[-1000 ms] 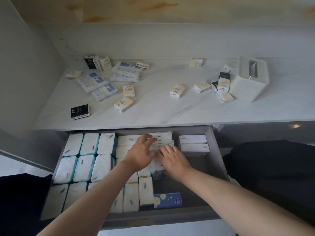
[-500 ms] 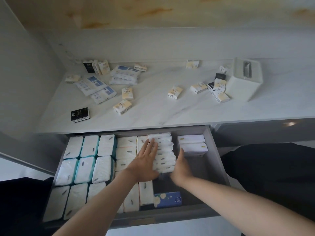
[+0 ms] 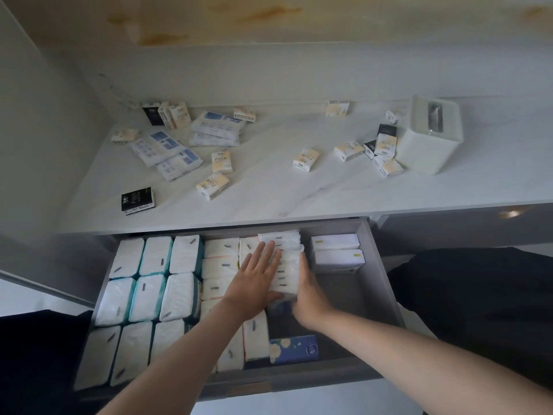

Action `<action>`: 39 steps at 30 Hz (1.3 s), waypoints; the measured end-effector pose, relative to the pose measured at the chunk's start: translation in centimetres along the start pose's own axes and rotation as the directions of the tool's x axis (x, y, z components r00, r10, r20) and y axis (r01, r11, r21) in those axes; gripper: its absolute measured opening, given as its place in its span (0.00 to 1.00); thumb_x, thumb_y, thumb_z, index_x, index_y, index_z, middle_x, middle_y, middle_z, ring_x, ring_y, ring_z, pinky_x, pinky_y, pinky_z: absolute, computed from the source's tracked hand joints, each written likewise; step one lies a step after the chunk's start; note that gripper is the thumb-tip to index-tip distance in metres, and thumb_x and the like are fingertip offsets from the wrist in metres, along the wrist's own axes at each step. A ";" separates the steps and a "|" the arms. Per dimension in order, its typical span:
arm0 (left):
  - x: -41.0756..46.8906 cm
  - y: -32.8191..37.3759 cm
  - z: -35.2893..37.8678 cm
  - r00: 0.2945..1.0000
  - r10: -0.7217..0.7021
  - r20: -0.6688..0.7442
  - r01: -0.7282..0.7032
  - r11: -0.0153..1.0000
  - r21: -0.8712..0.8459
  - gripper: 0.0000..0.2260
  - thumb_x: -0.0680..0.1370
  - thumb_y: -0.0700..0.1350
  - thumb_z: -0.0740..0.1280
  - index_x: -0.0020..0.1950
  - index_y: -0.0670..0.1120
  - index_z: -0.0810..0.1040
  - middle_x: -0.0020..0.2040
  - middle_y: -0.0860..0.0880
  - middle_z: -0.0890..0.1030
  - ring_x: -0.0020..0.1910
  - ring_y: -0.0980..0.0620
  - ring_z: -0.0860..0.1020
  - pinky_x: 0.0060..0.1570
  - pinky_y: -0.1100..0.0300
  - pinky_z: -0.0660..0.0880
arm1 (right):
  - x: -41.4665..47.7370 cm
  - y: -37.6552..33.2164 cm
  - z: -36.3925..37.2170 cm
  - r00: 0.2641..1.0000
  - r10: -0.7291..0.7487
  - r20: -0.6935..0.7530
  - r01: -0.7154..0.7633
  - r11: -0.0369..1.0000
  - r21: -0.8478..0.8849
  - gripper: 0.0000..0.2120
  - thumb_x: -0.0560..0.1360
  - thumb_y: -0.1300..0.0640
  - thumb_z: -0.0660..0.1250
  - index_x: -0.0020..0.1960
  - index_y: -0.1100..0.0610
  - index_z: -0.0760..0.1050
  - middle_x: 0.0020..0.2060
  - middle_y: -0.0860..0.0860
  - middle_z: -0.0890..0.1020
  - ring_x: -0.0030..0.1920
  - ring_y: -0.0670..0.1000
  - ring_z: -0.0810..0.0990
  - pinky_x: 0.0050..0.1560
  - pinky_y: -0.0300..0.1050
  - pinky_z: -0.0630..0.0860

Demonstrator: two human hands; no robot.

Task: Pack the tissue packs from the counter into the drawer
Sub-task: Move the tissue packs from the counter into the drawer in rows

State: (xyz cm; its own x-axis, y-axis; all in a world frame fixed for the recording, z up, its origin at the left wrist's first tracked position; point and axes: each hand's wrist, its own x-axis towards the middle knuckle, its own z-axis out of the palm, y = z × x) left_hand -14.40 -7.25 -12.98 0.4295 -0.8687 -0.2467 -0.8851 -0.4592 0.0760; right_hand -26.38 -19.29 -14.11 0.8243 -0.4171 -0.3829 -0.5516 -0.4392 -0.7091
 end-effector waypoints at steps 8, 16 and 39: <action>-0.1 0.2 -0.2 0.998 -0.048 0.048 0.050 0.998 -0.046 0.45 0.77 0.64 0.56 0.78 0.43 0.32 0.77 0.44 0.30 0.76 0.44 0.31 0.77 0.44 0.43 | 0.6 -0.4 -1.8 0.978 0.032 0.206 -0.001 0.989 -0.148 0.53 0.76 0.66 0.64 0.74 0.50 0.20 0.80 0.52 0.40 0.74 0.55 0.64 0.64 0.39 0.66; -0.5 0.4 -2.0 0.993 -0.065 0.102 0.070 0.997 -0.042 0.47 0.75 0.68 0.58 0.79 0.45 0.35 0.80 0.46 0.37 0.78 0.45 0.36 0.77 0.46 0.44 | -0.8 -2.1 -3.5 0.997 0.078 0.008 -0.075 0.980 -0.185 0.48 0.70 0.59 0.70 0.77 0.41 0.41 0.70 0.54 0.62 0.64 0.57 0.72 0.62 0.53 0.73; 0.2 -15.1 -18.2 0.898 -0.398 -0.190 0.328 0.891 -0.314 0.18 0.78 0.53 0.65 0.67 0.51 0.72 0.62 0.50 0.77 0.61 0.49 0.75 0.61 0.53 0.71 | 9.7 -24.3 -7.5 0.928 -0.373 0.019 0.345 0.836 -0.426 0.21 0.77 0.56 0.61 0.69 0.50 0.70 0.63 0.51 0.77 0.61 0.55 0.76 0.56 0.47 0.73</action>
State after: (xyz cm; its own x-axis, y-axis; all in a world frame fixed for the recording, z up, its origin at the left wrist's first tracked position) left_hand 2.36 -3.87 3.44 0.7715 -0.6325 -0.0681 -0.5912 -0.7525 0.2902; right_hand -5.98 -18.62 3.82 0.9728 -0.2081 -0.1014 -0.2312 -0.8503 -0.4727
